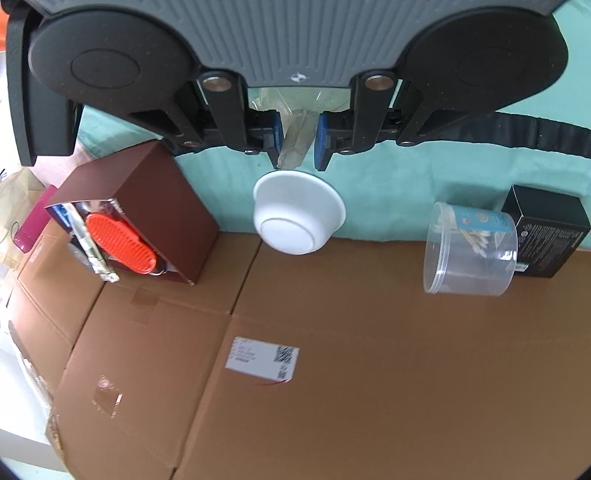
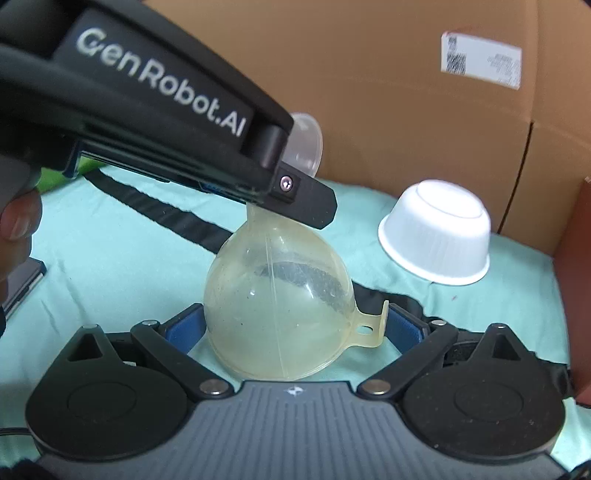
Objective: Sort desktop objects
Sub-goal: 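Grasp the funnel spout with the left gripper while the right gripper releases it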
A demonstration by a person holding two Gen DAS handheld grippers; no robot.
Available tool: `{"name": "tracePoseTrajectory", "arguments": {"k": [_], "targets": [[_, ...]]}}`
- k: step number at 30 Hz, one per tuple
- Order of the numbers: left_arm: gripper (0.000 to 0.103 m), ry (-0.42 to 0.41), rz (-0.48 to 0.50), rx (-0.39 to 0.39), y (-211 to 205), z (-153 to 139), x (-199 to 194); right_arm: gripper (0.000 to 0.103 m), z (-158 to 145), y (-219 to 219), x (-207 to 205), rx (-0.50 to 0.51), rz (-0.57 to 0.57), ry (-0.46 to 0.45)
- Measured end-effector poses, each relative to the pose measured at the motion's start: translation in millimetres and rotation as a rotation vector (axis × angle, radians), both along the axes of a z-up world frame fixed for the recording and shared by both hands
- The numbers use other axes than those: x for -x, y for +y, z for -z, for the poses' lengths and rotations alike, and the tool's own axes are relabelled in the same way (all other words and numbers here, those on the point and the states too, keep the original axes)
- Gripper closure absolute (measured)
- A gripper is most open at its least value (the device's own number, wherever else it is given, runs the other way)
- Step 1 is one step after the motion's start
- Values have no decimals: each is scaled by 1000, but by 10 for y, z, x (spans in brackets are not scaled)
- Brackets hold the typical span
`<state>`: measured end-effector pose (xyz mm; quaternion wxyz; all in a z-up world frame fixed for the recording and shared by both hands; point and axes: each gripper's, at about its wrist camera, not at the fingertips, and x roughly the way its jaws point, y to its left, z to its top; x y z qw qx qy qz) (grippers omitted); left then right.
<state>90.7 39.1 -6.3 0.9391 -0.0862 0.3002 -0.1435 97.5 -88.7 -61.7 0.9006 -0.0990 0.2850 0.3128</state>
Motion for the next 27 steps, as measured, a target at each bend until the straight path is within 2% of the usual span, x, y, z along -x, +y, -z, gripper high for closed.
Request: {"name": "tracePoseTrajectory", "arguments": {"k": [9, 10, 15, 21, 27], "targets": [[86, -101, 87, -3, -400, -345, 213, 5, -302, -397, 345, -34, 83, -93], [86, -117, 100, -4, -471, -392, 233, 5, -371, -403, 188, -37, 100, -107], [86, -201, 170, -3, -824, -653, 253, 5, -611, -726, 295, -55, 184, -194], [86, -264, 249, 6, -1269, -955, 81, 5, -879, -1163, 256, -67, 272, -285], [86, -276, 311, 40, -1667, -1117, -258, 5, -1033, -1527, 14, -72, 357, -327]]}}
